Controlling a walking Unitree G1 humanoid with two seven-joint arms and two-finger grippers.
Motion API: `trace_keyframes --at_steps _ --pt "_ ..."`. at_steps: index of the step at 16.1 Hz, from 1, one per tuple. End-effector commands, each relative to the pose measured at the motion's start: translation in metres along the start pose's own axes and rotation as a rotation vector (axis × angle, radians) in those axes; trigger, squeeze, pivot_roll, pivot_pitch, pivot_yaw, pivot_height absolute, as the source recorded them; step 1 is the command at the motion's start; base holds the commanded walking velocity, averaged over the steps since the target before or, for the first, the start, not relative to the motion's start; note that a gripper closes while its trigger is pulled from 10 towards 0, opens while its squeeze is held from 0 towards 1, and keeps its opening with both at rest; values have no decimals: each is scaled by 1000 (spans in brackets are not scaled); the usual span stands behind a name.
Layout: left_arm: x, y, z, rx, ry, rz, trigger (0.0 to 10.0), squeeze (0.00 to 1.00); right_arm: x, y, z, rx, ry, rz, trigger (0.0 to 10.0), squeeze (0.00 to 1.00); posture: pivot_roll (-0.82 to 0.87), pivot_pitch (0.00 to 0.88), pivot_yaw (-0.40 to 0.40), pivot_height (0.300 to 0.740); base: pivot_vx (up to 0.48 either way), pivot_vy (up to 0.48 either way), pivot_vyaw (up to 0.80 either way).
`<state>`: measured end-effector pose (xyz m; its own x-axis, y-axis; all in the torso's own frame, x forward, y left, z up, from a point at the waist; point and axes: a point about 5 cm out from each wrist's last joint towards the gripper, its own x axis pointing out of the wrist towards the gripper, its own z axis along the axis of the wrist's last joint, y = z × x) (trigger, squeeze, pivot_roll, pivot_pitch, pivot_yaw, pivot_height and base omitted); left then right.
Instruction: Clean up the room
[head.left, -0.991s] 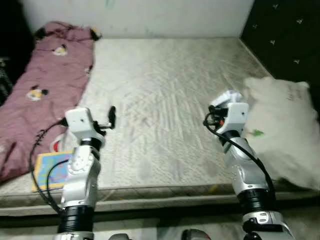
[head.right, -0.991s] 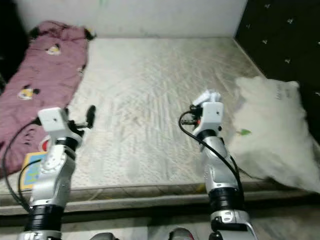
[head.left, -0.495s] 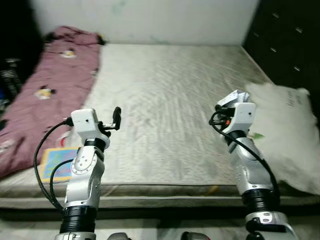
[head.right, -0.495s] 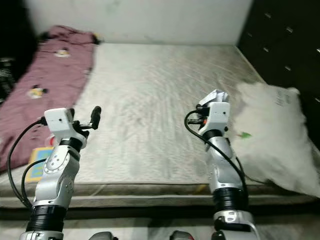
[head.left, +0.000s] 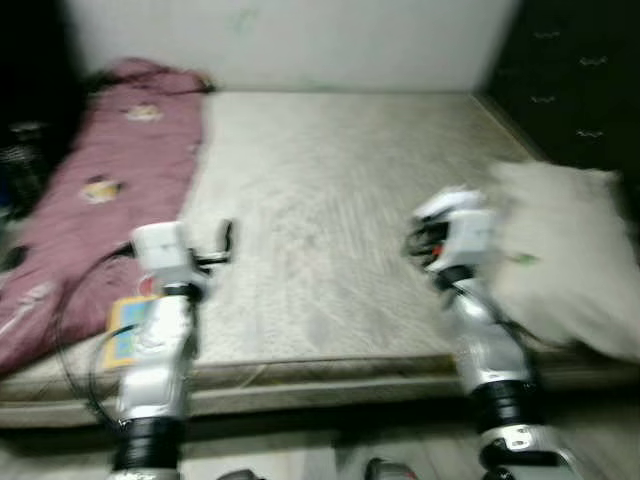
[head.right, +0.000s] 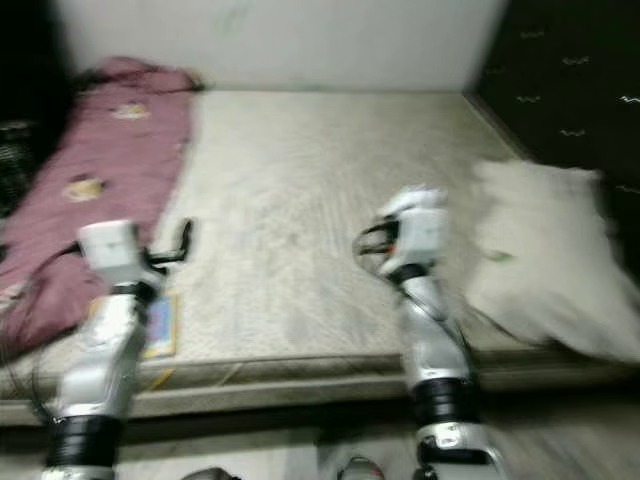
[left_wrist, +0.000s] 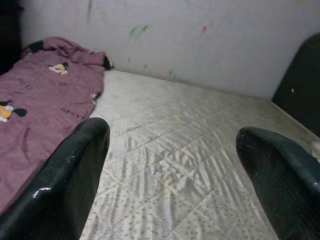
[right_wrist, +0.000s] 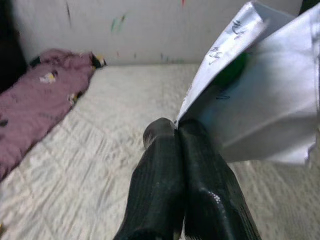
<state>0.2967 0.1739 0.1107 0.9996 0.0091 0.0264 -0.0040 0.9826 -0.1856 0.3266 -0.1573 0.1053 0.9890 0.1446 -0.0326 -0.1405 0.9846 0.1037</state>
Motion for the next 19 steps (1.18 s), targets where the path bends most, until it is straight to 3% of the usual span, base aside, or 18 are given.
trace_keyframes --at_steps 1,6,13,19 --pt "3 -8 1 -8 -1 -22 10000 0 1 -9 5 -17 -9 -24 10000 0 18 0 -1 740 0 480 0" --pt "7 -9 3 -14 -13 -13 10000 0 9 -2 6 -34 -2 4 10000 0 14 0 -2 740 0 480 0" --pt "4 -10 6 -17 -41 -30 10000 0 9 -1 3 -49 2 18 10000 0 17 0 -9 740 0 0 0" --pt "4 -11 6 -18 -44 -48 10000 0 9 0 1 -61 4 23 10000 0 18 0 -9 740 323 0 0"
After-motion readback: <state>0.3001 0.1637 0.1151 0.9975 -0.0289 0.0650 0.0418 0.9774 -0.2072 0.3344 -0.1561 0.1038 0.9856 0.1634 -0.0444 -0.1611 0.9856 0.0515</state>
